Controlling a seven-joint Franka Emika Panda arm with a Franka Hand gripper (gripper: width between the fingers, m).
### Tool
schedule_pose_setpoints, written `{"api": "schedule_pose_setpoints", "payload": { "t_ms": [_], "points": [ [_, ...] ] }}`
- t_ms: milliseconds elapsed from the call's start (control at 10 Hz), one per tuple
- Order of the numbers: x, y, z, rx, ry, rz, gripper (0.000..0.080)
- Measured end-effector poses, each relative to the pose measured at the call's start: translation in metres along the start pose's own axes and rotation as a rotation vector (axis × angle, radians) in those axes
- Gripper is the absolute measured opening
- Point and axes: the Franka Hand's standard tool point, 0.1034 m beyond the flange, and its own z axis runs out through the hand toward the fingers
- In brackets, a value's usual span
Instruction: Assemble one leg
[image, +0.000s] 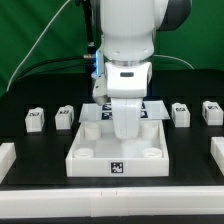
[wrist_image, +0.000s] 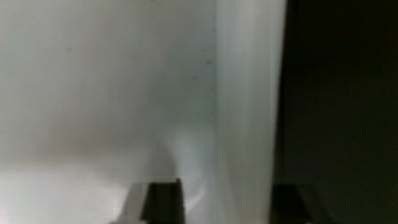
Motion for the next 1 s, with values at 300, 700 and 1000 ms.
{"api": "schedule_pose_setpoints", "payload": {
  "t_ms": [300, 700, 1000],
  "points": [
    [0.0, 0.004, -0.003, -0.015, 0.002, 0.002, 0.008],
    [0.0, 0.005, -0.004, -0.021, 0.003, 0.002, 0.008],
    [0.013, 0.011, -0.005, -0.03, 0.005, -0.014, 0.008]
  ]
}}
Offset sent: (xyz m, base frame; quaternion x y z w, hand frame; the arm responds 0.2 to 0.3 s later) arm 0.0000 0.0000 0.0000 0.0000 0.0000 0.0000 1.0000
